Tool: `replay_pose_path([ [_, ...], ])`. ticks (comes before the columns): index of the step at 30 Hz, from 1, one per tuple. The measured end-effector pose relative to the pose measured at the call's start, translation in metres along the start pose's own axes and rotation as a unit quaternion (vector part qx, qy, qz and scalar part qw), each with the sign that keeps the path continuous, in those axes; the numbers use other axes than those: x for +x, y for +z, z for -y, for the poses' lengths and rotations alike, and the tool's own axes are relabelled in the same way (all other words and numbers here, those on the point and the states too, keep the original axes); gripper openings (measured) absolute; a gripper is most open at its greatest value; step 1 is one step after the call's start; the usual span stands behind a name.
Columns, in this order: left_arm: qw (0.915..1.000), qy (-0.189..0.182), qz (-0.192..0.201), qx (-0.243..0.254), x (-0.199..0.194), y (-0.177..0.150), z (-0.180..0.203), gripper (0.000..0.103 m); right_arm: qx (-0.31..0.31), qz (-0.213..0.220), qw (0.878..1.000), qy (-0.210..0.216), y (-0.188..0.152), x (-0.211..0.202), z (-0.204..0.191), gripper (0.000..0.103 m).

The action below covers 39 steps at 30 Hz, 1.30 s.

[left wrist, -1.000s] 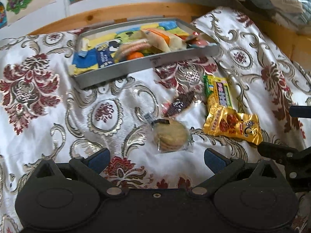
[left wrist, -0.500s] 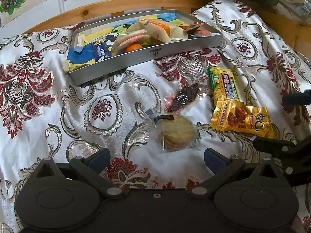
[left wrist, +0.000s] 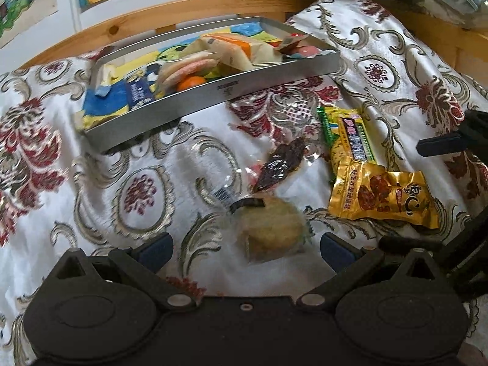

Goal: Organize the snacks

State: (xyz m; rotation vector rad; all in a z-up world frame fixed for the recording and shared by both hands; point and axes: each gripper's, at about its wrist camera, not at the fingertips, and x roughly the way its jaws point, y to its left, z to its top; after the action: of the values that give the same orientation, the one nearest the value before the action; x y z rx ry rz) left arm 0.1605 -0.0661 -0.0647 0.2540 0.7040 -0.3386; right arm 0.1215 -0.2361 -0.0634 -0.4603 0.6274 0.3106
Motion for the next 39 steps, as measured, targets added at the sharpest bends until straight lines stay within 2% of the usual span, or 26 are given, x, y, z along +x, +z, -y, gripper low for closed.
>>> replay_pose_path([
  [5,1.0,-0.005,-0.001,0.007,0.012,0.005,0.006,0.102,-0.01,0.013,1.0,-0.018,-0.002,0.005,-0.003,0.102],
  [10,0.9999,-0.013,-0.001,-0.005,0.017,0.007,0.004,0.102,0.015,0.014,1.0,-0.023,-0.003,0.01,0.005,0.095],
  [16,1.0,-0.004,0.003,-0.007,0.017,0.005,0.003,0.097,0.003,0.022,0.999,-0.026,-0.004,0.009,-0.001,0.089],
  [26,0.9998,-0.02,0.0,0.008,0.016,0.003,0.01,0.092,0.025,0.014,1.0,-0.008,-0.006,0.01,0.002,0.083],
  [35,0.999,-0.028,-0.013,-0.033,0.02,0.0,0.002,0.092,0.032,0.009,0.999,-0.008,-0.005,0.009,-0.002,0.076],
  [39,0.9992,-0.025,-0.009,-0.03,0.019,-0.001,0.003,0.086,0.043,0.01,0.999,0.001,-0.006,0.007,-0.001,0.071],
])
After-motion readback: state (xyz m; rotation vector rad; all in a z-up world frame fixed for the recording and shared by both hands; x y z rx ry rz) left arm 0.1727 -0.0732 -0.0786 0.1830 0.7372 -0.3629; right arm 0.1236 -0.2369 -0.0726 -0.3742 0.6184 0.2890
